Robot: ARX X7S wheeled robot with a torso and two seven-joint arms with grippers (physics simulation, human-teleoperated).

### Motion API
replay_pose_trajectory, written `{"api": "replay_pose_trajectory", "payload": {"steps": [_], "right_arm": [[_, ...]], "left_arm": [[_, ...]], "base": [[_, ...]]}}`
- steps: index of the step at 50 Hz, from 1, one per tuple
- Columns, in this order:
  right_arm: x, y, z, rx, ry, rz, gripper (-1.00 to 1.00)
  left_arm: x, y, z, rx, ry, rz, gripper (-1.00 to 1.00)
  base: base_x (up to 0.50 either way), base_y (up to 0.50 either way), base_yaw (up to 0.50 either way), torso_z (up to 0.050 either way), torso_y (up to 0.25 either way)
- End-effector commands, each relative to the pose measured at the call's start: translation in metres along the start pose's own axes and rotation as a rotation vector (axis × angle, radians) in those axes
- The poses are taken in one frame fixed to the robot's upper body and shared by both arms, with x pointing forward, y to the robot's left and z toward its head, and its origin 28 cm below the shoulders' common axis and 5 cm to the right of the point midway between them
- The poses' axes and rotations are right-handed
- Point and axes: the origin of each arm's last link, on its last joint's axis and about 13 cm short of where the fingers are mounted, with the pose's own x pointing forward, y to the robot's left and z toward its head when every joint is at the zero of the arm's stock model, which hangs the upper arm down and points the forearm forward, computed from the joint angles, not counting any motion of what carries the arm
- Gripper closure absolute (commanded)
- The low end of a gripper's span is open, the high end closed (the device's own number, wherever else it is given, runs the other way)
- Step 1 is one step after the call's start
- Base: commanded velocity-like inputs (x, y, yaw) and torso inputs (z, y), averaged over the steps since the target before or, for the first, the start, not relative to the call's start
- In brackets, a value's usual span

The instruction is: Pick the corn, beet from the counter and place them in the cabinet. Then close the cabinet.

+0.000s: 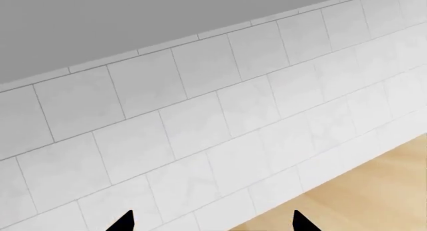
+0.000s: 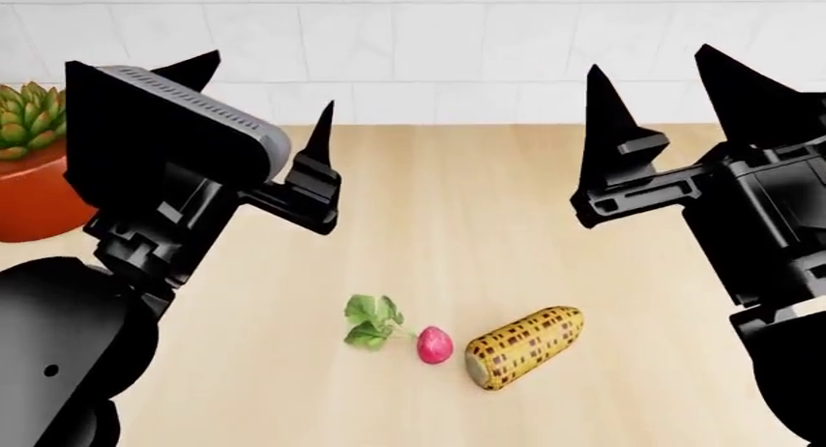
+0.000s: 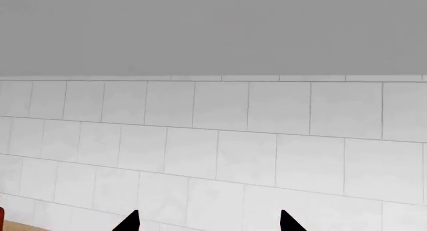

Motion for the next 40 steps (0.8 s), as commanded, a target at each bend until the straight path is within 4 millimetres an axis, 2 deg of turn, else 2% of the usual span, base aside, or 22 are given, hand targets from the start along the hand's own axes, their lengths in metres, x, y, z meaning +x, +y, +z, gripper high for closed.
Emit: {"api": "replay_pose_trajectory", "payload": {"steps": [1, 7, 20, 27, 34, 40], "right_arm": [[0.000, 0.000, 0.001, -0.032, 0.022, 0.001, -1.00], [-0.001, 0.001, 0.001, -0.047, 0.023, 0.009, -1.00], [-0.002, 0.002, 0.002, -0.061, 0.047, 0.030, -1.00], [-0.002, -0.001, 0.006, -0.092, 0.122, 0.021, -1.00], [-0.003, -0.010, 0.032, -0.153, 0.171, -0.023, -1.00], [-0.007, -0.017, 0.049, -0.213, 0.197, -0.064, -1.00]], "left_arm": [[0.000, 0.000, 0.003, 0.008, 0.001, -0.007, -1.00], [0.000, -0.001, 0.003, 0.008, 0.003, -0.010, -1.00], [-0.001, -0.002, 0.006, 0.018, 0.003, -0.028, -1.00], [0.001, -0.005, 0.015, 0.128, 0.034, -0.133, -1.00], [0.009, -0.008, 0.037, 0.236, 0.022, -0.216, -1.00], [0.021, -0.013, 0.035, 0.366, 0.027, -0.324, -1.00]], "base": [[0.25, 0.00, 0.00, 0.000, 0.000], [0.27, -0.05, 0.00, 0.000, -0.013], [0.00, -0.09, 0.00, 0.000, -0.007], [0.00, 0.00, 0.00, 0.000, 0.000], [0.00, 0.00, 0.00, 0.000, 0.000], [0.00, 0.00, 0.00, 0.000, 0.000]]}}
